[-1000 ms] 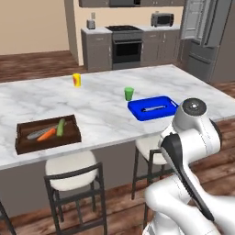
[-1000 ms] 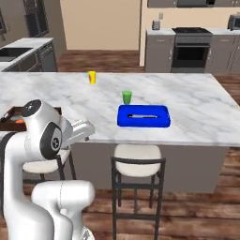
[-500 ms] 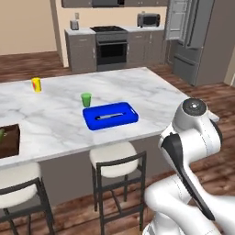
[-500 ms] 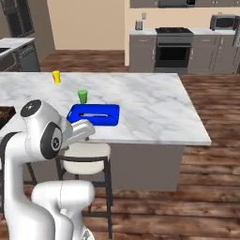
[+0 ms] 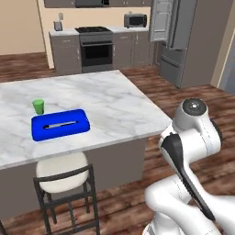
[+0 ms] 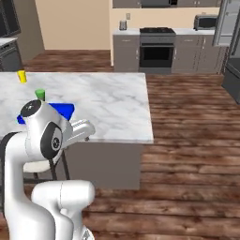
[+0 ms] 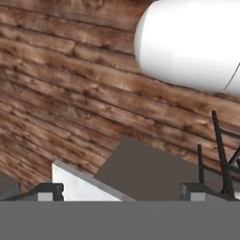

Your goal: Gather the carrot and cucumber from the fridge and place them on a tray on the dining counter. Then gather the chicken drumsticks from the fridge and place them on the other tray.

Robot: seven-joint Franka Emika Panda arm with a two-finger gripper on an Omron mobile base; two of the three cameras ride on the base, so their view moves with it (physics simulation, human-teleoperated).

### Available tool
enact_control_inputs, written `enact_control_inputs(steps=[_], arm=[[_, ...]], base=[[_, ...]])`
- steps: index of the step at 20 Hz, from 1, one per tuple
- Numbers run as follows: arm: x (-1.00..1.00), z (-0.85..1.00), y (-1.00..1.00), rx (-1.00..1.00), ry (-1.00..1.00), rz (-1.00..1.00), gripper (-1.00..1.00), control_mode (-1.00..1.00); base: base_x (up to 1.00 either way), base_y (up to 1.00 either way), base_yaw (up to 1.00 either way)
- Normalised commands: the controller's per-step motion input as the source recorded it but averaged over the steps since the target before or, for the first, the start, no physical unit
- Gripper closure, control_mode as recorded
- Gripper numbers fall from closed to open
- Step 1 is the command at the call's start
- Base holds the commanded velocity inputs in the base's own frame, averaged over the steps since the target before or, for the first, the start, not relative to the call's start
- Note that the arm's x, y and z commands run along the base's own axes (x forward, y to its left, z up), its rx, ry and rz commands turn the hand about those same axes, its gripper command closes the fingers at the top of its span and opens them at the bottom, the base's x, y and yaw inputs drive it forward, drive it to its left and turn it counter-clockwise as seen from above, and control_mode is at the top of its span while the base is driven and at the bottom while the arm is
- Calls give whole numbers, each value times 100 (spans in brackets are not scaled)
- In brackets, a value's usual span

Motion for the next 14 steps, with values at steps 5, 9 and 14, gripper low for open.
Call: enact_control_inputs(steps=[5,9,14], arm=[[0,0,0,0,0,0,-100,100],[0,0,0,0,0,0,-100,100],[0,0,0,0,0,0,-100,100]], base=[[0,-100,0],[0,-100,0],[8,-99,0]])
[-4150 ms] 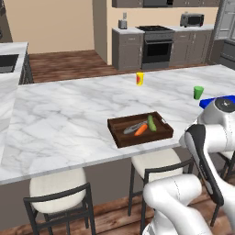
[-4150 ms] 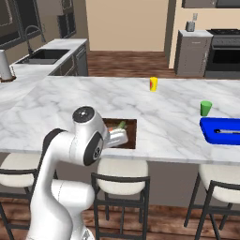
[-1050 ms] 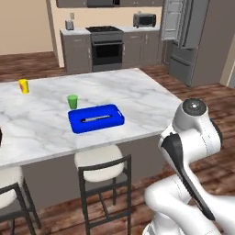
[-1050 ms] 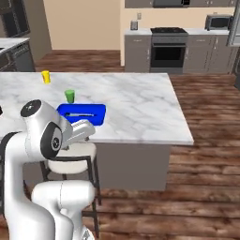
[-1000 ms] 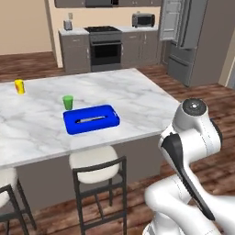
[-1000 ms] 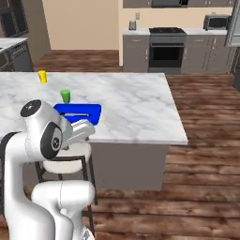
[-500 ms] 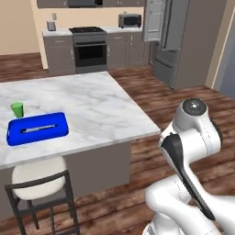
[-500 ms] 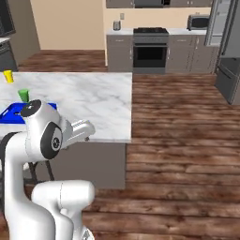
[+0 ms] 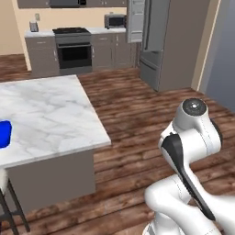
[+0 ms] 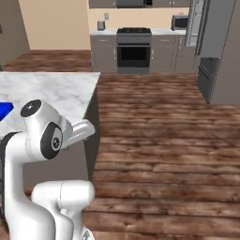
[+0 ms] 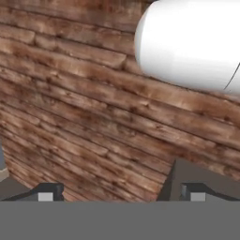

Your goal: Gather the carrot and cucumber from the fridge and place them on a tray on the dining counter. Then gather the chicken drumsticks from the fridge and place them on the other tray.

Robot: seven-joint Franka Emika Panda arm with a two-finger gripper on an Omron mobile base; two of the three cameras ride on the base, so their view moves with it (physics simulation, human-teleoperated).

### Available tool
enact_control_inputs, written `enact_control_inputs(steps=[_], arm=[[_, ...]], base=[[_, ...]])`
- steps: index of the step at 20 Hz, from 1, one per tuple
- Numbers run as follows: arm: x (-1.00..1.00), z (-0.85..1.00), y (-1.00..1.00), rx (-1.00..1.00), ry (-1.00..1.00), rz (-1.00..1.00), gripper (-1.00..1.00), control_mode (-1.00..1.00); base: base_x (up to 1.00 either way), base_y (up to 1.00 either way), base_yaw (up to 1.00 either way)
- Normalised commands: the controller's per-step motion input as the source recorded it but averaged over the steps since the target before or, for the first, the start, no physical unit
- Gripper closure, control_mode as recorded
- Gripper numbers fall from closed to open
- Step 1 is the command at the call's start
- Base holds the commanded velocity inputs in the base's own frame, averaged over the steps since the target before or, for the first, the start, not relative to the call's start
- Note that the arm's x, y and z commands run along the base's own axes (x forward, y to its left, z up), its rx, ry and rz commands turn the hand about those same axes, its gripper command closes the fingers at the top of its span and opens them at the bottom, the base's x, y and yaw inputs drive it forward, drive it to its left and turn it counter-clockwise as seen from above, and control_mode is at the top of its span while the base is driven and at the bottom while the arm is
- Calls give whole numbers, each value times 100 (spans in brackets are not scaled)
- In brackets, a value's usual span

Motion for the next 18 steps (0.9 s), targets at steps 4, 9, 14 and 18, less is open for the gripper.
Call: enact_control_inputs(steps=[4,9,14,18], arm=[[0,0,0,0,0,0,-100,100],[0,0,0,0,0,0,-100,100],[0,0,0,0,0,0,-100,100],[0,0,0,0,0,0,-100,100]], base=[[32,-86,0],[57,-50,-1],[81,-8,-1],[80,-8,0]])
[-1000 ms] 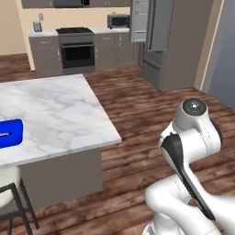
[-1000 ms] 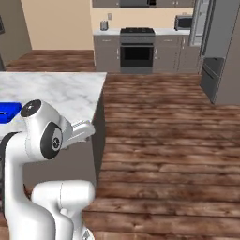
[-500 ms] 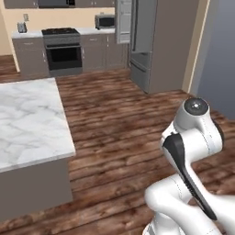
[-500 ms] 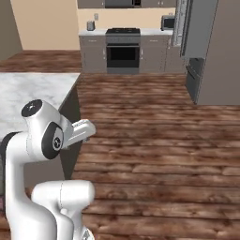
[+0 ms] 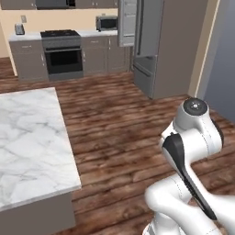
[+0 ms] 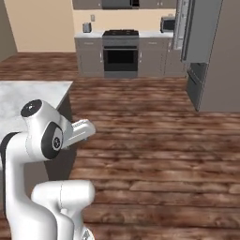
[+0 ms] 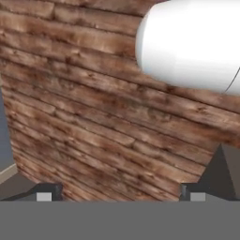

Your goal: Gather the carrot and cucumber from the fridge and place them on a tray on the dining counter. Then gather the chicken drumsticks from the fridge and place them on the other tray.

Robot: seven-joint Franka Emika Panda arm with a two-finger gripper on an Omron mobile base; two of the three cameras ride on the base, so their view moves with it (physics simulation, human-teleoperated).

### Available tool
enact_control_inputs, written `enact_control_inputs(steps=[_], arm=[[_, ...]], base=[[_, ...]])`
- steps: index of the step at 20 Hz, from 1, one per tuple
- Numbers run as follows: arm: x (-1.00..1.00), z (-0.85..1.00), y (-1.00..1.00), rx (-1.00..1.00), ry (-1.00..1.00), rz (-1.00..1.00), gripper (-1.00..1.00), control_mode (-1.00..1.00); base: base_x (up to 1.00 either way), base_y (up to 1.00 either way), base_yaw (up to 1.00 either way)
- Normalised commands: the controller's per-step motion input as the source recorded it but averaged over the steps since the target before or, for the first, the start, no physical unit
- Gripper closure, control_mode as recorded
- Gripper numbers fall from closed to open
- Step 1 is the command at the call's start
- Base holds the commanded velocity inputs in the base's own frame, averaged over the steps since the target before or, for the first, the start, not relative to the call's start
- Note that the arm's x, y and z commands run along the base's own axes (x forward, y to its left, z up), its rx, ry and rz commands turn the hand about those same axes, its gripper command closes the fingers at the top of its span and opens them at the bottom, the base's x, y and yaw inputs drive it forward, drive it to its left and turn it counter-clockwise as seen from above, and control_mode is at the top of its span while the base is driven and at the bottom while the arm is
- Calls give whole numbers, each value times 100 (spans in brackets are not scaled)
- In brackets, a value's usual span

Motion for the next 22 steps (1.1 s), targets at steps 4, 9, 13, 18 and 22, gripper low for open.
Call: enact_control_inputs(steps=[4,9,13,18,22], arm=[[0,0,0,0,0,0,-100,100],[0,0,0,0,0,0,-100,100],[0,0,0,0,0,0,-100,100],[0,0,0,0,0,0,-100,100],[0,0,0,0,0,0,-100,100]], base=[[79,-16,0],[74,-27,0],[73,-29,-2],[75,-26,-4],[75,-19,-4]])
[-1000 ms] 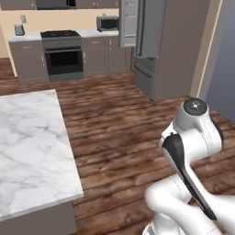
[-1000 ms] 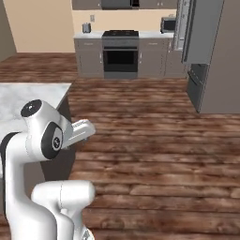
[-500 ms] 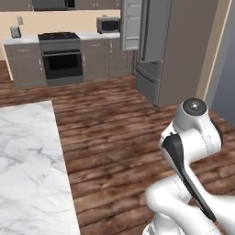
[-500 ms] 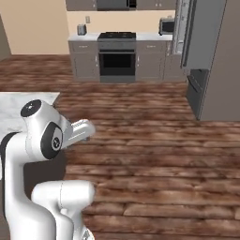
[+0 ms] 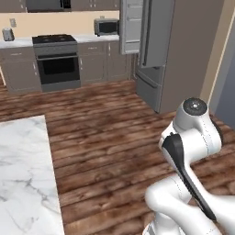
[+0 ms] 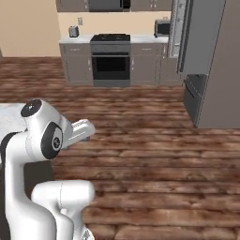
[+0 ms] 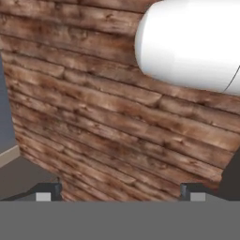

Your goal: Gather the carrot and cucumber from the fridge and place them on a tray on the dining counter. Then gather the chicken drumsticks from the fridge and place them on the other tray.

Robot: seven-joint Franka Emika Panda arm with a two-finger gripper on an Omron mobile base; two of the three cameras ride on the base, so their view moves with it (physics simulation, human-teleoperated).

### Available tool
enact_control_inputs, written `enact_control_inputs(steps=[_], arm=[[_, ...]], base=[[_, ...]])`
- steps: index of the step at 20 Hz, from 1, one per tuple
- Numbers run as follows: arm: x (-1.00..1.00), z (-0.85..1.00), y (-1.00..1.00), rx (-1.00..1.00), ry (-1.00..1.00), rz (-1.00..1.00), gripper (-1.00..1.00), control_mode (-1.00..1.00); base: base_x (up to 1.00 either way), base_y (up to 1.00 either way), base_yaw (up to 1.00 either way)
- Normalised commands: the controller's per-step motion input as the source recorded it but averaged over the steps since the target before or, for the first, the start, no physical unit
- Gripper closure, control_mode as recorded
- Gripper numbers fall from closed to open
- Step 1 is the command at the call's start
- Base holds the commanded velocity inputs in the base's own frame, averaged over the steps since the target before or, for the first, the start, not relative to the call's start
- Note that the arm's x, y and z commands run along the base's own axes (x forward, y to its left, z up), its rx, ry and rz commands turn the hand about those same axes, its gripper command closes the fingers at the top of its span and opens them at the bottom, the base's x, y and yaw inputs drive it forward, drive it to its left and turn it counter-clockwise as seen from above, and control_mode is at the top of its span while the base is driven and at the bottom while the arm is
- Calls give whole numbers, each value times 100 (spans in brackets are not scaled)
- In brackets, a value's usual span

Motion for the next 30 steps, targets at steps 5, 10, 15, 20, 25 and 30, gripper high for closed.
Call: enact_control_inputs(steps=[5,10,15,20,25,30], arm=[[0,0,0,0,0,0,-100,100],[0,0,0,0,0,0,-100,100],[0,0,0,0,0,0,-100,100],[0,0,0,0,0,0,-100,100],[0,0,0,0,0,0,-100,100],[0,0,0,0,0,0,-100,100]], base=[[77,-11,-5],[82,-7,-6],[81,-4,-6],[79,0,-8],[74,0,-9],[70,0,-9]])
